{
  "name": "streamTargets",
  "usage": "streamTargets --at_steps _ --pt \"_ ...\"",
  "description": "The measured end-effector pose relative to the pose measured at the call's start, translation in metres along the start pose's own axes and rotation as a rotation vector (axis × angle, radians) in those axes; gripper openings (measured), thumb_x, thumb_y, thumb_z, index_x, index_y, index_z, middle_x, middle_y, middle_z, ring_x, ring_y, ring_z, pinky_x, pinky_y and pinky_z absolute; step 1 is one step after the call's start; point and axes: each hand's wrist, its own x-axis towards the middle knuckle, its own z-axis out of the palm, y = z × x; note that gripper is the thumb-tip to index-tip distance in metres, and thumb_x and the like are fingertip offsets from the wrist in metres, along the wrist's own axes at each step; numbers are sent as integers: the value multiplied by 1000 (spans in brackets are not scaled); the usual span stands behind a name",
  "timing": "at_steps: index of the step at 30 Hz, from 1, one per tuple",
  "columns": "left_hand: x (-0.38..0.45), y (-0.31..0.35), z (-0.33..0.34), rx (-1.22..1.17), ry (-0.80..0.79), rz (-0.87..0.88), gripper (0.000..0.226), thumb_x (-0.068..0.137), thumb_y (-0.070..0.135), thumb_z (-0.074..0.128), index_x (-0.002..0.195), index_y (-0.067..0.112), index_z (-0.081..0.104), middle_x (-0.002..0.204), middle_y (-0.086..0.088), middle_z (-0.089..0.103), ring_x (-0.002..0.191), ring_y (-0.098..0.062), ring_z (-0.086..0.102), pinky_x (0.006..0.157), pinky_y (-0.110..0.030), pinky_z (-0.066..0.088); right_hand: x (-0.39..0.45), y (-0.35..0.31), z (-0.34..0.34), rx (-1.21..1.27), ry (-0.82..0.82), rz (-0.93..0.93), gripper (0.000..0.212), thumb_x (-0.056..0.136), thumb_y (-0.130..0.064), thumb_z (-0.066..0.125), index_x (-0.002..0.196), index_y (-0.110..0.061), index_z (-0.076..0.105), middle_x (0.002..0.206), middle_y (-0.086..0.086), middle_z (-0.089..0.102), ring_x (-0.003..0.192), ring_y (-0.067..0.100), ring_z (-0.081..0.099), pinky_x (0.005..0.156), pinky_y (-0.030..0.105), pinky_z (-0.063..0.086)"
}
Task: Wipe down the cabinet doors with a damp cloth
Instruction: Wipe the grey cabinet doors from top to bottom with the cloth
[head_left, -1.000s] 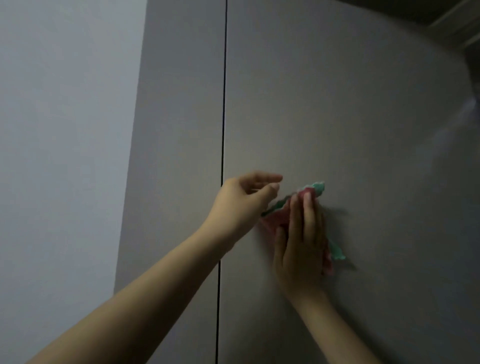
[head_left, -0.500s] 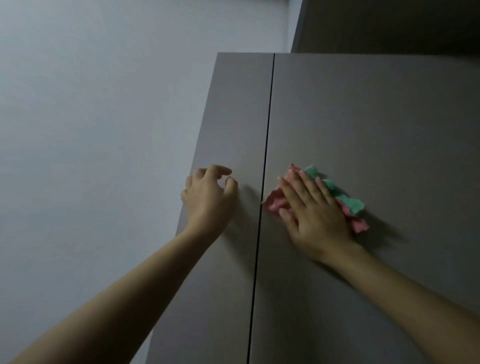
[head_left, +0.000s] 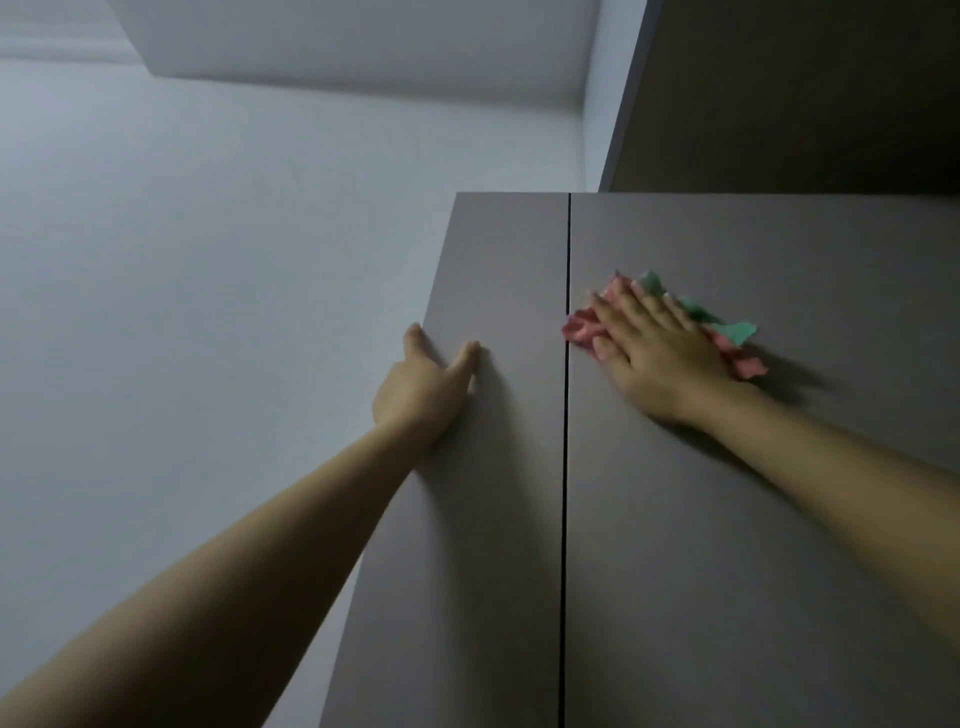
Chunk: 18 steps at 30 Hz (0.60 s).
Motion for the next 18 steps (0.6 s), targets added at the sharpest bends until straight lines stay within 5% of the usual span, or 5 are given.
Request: streamTargets --at_steps 3,7,9,14,18 --pt "16 -5 0 -97 -6 30 76 83 69 50 137 18 38 130 -7 56 114 -31 55 93 -38 45 40 -31 1 11 26 82 54 102 -44 12 152 -29 -3 161 3 -9 147 18 -11 116 34 -12" --pt "24 -15 4 -213 -28 52 77 74 79 50 118 16 58 111 -2 65 95 -23 59 77 -28 42 27 -72 12 16 46 -233 53 102 -44 12 151 -33 -5 159 -3 -13 146 13 -14 116 33 -14" --pt "26 -18 6 -196 -8 53 71 82 75 43 112 12 56 104 -3 59 95 -25 55 76 -29 38 29 -44 7 23 56 -237 52 102 -43 13 151 -34 -5 158 -5 -14 146 11 -13 116 32 -12" --pt "32 -21 9 -111 36 70 63 96 61 26 111 5 52 112 -14 56 104 -30 52 77 -32 32 86 -19 -3 -8 43 210 53 102 -44 7 152 -31 -3 161 2 -8 147 18 -9 118 36 -9" --pt "34 -21 10 -90 44 84 63 97 59 24 111 5 53 116 -16 57 95 -26 49 78 -31 32 108 -97 6 11 47 -79 51 103 -41 10 153 -31 0 161 -3 -5 148 17 -7 119 39 -7"
